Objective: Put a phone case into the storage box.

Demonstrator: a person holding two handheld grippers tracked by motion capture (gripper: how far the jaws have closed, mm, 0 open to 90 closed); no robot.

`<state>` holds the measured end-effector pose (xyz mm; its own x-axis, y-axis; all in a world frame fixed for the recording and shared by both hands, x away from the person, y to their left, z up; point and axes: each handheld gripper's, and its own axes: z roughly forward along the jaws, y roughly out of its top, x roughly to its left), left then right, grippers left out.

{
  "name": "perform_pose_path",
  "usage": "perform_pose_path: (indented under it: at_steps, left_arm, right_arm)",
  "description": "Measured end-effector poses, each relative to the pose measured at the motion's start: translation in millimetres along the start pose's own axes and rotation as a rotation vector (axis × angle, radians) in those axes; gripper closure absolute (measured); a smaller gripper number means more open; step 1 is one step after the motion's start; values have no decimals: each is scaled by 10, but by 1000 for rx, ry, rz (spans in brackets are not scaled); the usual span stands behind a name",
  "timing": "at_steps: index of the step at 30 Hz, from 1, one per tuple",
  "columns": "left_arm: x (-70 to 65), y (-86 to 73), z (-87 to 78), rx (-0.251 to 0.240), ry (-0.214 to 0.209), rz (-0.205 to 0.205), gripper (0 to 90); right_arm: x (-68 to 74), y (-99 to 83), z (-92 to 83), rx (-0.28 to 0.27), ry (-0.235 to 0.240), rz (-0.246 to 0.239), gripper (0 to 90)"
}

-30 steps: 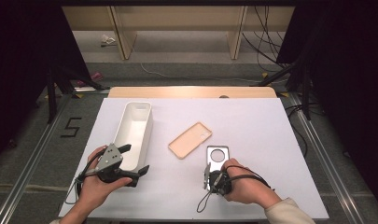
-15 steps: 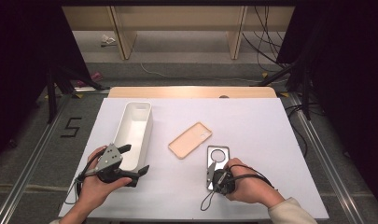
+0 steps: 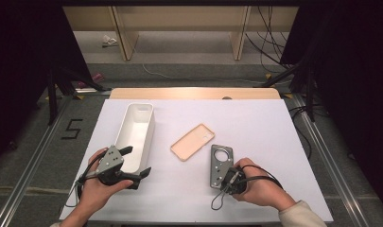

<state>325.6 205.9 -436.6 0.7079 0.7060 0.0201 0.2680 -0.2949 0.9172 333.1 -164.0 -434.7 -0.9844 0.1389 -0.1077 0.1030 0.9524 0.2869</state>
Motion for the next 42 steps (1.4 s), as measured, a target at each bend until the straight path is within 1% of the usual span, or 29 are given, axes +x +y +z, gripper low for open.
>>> perform_pose_path:
  at_steps: [4,5,8,9,11,12,14,16,18,19,20,22,23,25,27,28,29,32,38,39,42]
  left_arm:
    - [-2,4,-4,-1,0,3,32]
    - [-2,3,-4,-1,0,3,32]
    - [-1,3,-3,-1,0,2,32]
    - [-1,3,-4,-2,0,2,33]
    - [-2,3,-3,-1,0,3,33]
    - [-3,3,-3,-1,1,3,33]
    - [-4,3,-3,-1,2,2,34]
    - [-6,2,-2,0,1,2,35]
    - [-9,-1,-1,2,1,4,35]
    - [-10,-1,-1,2,0,4,36]
    - [-12,-1,-2,2,0,4,37]
    - [-16,1,-3,3,-1,8,40]
    - [-18,1,-2,4,-2,9,40]
    - [-21,2,1,5,-2,11,41]
    - [-24,2,5,6,-5,10,43]
    - [-26,2,5,6,-5,10,43]
    - [-26,3,5,6,-5,10,44]
    - [-25,4,2,6,-1,10,45]
    - [-27,12,1,6,0,11,47]
    - [-30,18,0,6,2,9,47]
    - [-44,80,-2,0,12,-6,58]
  right_arm:
    - [-10,-15,-61,-60,-40,24,896]
    - [-18,-19,-82,-83,-57,30,896]
    - [-37,-33,-119,-125,-76,41,896]
    - [-42,-39,-127,-129,-79,46,896]
    - [-52,-54,-128,-165,-100,43,895]
    - [-57,-57,-127,-174,-99,42,895]
    - [-61,-61,-131,-211,-112,44,895]
    - [-64,-60,-139,-242,-113,46,895]
    - [-71,-65,-140,-258,-119,41,895]
    - [-69,-69,-138,-269,-126,52,895]
    - [-73,-73,-134,-266,-123,50,895]
    - [-78,-80,-125,-284,-136,54,895]
    - [-80,-82,-126,-285,-135,51,895]
    - [-82,-84,-128,-308,-145,54,895]
    - [-85,-83,-131,-344,-155,59,895]
    - [-89,-83,-130,-356,-153,55,895]
    - [-87,-83,-125,-382,-160,63,895]
    - [-85,-81,-119,-413,-163,64,895]
    - [-85,-74,-122,-441,-171,62,895]
    - [-85,-71,-123,-445,-165,64,895]
    - [-79,-57,-126,-458,-171,69,895]
